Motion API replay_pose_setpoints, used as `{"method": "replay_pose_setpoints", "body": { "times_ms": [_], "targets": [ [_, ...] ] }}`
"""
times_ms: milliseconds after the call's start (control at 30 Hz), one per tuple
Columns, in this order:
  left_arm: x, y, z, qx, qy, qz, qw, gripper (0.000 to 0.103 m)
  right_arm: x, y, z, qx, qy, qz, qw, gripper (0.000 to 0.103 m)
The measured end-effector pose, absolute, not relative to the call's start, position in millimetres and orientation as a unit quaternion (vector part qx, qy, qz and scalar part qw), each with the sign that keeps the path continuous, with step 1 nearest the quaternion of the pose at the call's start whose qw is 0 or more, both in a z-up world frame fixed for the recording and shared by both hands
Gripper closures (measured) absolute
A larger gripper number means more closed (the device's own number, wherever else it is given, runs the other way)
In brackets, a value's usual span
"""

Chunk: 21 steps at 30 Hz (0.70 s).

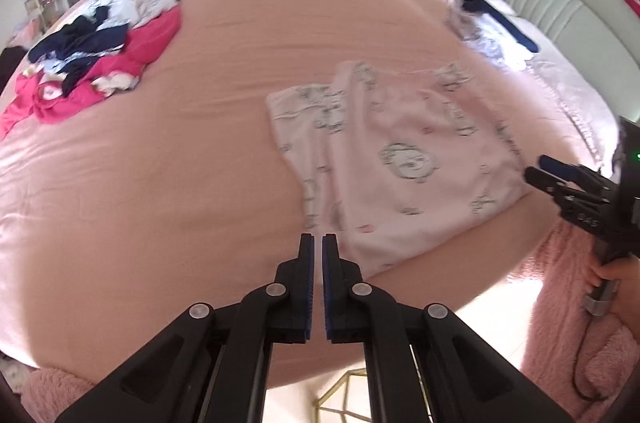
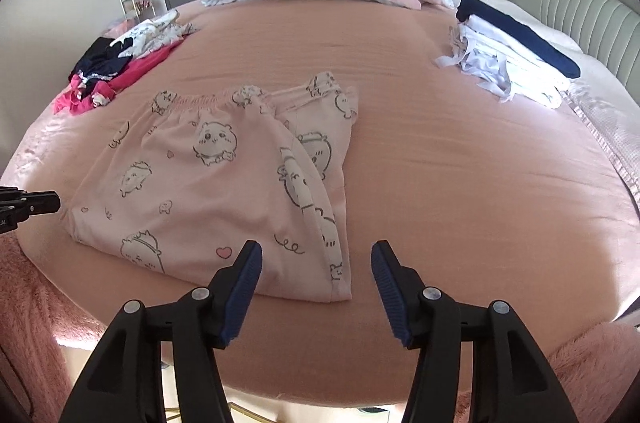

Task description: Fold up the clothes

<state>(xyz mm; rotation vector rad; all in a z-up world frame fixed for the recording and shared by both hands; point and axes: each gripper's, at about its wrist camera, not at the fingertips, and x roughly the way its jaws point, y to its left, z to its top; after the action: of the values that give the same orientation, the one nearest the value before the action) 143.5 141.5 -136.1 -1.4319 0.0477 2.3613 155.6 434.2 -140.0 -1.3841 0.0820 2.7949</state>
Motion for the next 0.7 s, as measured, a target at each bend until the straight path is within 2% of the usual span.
{"method": "replay_pose_setpoints", "body": {
  "times_ms": [133,233,400,533,700],
  "targets": [
    [143.4,159.8,-155.1,-0.538,0.016,0.818,0.204,0.100,154.8,430.1,-137.9,-0.437,0.021,0.899,0.006,0.048],
    [144.4,165.9,-168.3,-0.550,0.052,0.815,0.176,0.097,153.0,427.7,-142.8,-0.448,0.010,0.894,0.006,0.048],
    [141.7,155.2,-164.7,-0.556,0.082,0.816,0.134,0.097,151.1,435.0,-150.8,-0.464,0.016,0.885,0.027,0.048],
    [142.3,145.6,-147.9,-0.541,0.032,0.826,0.154,0.097,148.7,445.0,-153.2,-0.469,0.040,0.882,0.036,0.048],
    [149.5,167.0,-144.7,-0.536,0.038,0.820,0.196,0.097,153.4,434.0,-145.2,-0.443,0.028,0.896,0.011,0.048]
  ]
}}
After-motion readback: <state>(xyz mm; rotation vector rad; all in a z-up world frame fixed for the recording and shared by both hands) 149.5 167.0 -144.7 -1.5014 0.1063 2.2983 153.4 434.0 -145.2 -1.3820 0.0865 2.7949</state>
